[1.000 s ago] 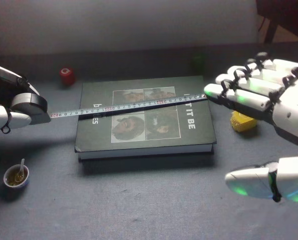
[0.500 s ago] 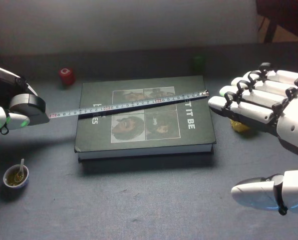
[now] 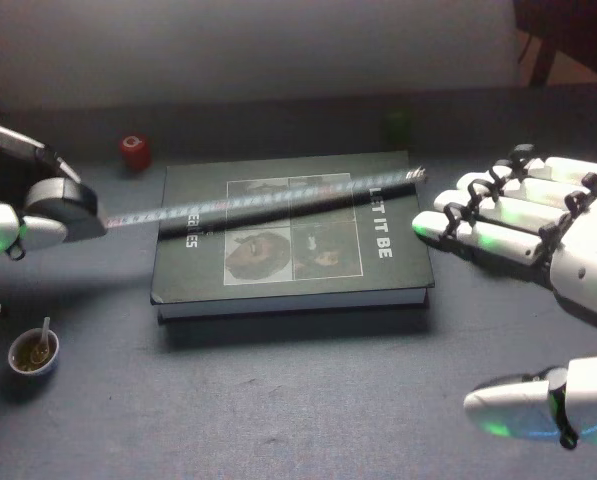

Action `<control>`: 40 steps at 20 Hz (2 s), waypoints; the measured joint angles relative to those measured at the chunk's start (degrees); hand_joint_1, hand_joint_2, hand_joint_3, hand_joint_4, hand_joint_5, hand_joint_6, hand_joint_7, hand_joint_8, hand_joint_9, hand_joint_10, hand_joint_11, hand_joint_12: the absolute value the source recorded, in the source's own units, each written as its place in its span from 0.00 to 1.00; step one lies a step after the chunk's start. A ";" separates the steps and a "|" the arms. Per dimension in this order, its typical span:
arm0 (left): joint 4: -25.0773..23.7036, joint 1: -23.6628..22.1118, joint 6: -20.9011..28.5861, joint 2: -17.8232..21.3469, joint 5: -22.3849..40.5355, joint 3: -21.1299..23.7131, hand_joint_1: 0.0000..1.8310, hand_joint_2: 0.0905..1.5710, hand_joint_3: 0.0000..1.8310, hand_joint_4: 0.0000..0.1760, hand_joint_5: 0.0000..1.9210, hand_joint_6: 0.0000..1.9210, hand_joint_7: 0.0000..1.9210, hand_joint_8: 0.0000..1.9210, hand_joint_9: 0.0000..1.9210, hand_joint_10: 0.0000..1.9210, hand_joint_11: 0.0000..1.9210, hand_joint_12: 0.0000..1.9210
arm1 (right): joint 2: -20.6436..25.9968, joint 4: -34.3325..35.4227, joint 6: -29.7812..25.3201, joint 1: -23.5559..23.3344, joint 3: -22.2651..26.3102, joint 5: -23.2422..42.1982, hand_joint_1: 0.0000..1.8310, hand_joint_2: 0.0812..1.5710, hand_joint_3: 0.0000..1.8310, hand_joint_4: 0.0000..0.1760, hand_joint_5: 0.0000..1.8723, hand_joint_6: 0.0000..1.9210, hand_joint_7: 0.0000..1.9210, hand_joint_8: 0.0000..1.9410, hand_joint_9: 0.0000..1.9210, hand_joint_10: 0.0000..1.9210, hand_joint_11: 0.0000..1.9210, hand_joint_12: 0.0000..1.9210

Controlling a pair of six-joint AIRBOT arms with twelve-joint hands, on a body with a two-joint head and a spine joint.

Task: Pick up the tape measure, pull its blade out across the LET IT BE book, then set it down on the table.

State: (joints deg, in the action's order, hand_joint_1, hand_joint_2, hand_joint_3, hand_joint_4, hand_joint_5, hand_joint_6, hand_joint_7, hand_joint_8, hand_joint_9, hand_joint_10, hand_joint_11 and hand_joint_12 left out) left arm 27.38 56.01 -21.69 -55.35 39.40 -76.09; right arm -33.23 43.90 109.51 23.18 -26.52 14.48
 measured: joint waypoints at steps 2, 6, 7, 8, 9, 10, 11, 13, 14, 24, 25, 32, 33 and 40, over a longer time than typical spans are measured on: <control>-0.72 -1.70 -0.55 0.17 0.26 1.09 0.76 0.67 0.00 0.00 0.53 0.39 0.60 0.39 0.47 0.63 0.42 0.59 | 0.00 -0.04 0.20 0.00 0.09 -1.29 0.00 0.67 0.00 0.00 0.00 0.00 0.00 0.00 0.00 0.00 0.00 0.15; -2.19 -3.63 -0.96 1.14 -0.87 2.80 0.76 0.67 0.00 0.00 0.54 0.37 0.59 0.41 0.47 0.64 0.42 0.59 | 0.00 -0.04 0.24 0.17 0.07 -1.44 0.00 0.67 0.00 0.00 0.00 0.00 0.00 0.00 0.00 0.00 0.00 0.15; -3.26 -4.13 -0.92 2.29 -1.07 3.80 0.76 0.67 0.00 0.00 0.54 0.36 0.59 0.42 0.47 0.65 0.42 0.59 | 0.00 -0.04 0.24 0.17 0.07 -1.46 0.00 0.67 0.00 0.00 0.00 0.00 0.00 0.00 0.00 0.00 0.00 0.15; -4.04 -4.50 -0.96 3.13 -1.29 4.59 0.76 0.67 0.00 0.00 0.54 0.36 0.59 0.42 0.46 0.65 0.42 0.59 | 0.02 -0.04 0.24 0.17 0.07 -1.51 0.00 0.67 0.00 0.00 0.00 0.00 0.00 0.00 0.00 0.00 0.00 0.15; -4.63 -5.16 -1.01 4.13 -1.33 5.49 0.76 0.67 0.00 0.00 0.55 0.35 0.59 0.41 0.47 0.64 0.42 0.60 | 0.04 -0.07 0.24 0.17 0.11 -1.49 0.00 0.67 0.00 0.00 0.00 0.00 0.00 0.00 0.00 0.00 0.00 0.15; -4.96 -5.46 -0.98 4.59 -1.27 5.99 0.76 0.67 0.00 0.00 0.55 0.34 0.59 0.41 0.47 0.64 0.42 0.60 | 0.09 -0.04 0.24 0.17 0.15 -1.51 0.00 0.67 0.00 0.00 0.00 0.00 0.00 0.00 0.00 0.00 0.00 0.15; -5.05 -5.68 -1.05 5.55 -1.29 7.10 0.76 0.67 0.00 0.00 0.55 0.34 0.59 0.41 0.47 0.64 0.42 0.59 | 0.31 -0.04 0.24 0.17 0.33 -1.51 0.00 0.67 0.00 0.00 0.00 0.00 0.00 0.00 0.00 0.00 0.00 0.15; -5.44 -5.68 -1.16 6.69 -1.62 8.90 0.76 0.67 0.00 0.00 0.55 0.34 0.59 0.41 0.47 0.64 0.42 0.59 | 0.31 -0.04 0.24 0.17 0.37 -1.40 0.00 0.67 0.00 0.00 0.00 0.00 0.00 0.00 0.00 0.00 0.00 0.15; -5.84 -5.66 -1.16 7.67 -2.12 10.08 0.76 0.67 0.00 0.00 0.55 0.34 0.59 0.41 0.47 0.64 0.42 0.59 | 0.31 -0.04 0.24 0.17 0.37 -1.31 0.00 0.67 0.00 0.00 0.00 0.00 0.00 0.00 0.00 0.00 0.00 0.16; -5.16 -1.42 -1.60 15.65 -2.47 19.74 0.76 0.67 0.00 0.00 0.55 0.32 0.59 0.42 0.47 0.65 0.42 0.60 | 0.55 -0.04 0.26 0.17 0.92 -1.05 0.00 0.67 0.00 0.00 0.00 0.00 0.00 0.00 0.00 0.00 0.00 0.15; -5.29 -1.42 -1.38 15.67 -2.32 20.33 0.76 0.67 0.00 0.00 0.55 0.32 0.59 0.42 0.47 0.65 0.42 0.60 | 0.57 -0.04 0.26 0.17 0.94 -1.05 0.00 0.67 0.00 0.00 0.00 0.00 0.00 0.00 0.00 0.00 0.00 0.15; -6.62 0.35 -1.20 17.40 -1.09 24.52 0.76 0.67 0.00 0.00 0.53 0.39 0.61 0.36 0.47 0.65 0.40 0.63 | 0.70 -0.07 0.28 0.35 1.14 -1.03 0.00 0.66 0.00 0.00 0.00 0.00 0.00 0.00 0.00 0.00 0.00 0.10; -6.91 0.76 -1.20 17.40 -1.22 24.87 0.76 0.66 0.00 0.00 0.54 0.37 0.62 0.35 0.47 0.65 0.40 0.62 | 0.79 -0.04 0.28 0.35 1.18 -1.01 0.00 0.66 0.00 0.00 0.00 0.00 0.00 0.00 0.00 0.00 0.00 0.10; -7.63 5.38 -0.70 16.81 1.29 26.88 0.76 0.67 0.00 0.00 0.53 0.39 0.62 0.36 0.45 0.67 0.39 0.62 | 0.83 -0.04 0.28 0.35 1.18 -1.03 0.01 0.68 0.00 0.00 0.00 0.00 0.00 0.00 0.00 0.00 0.00 0.12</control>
State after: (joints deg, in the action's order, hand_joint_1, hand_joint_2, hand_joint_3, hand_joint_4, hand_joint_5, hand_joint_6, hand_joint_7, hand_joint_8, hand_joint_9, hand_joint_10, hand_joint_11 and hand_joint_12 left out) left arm 19.75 61.39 -22.39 -38.54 40.69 -49.21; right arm -32.40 43.86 109.80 23.53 -25.34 13.45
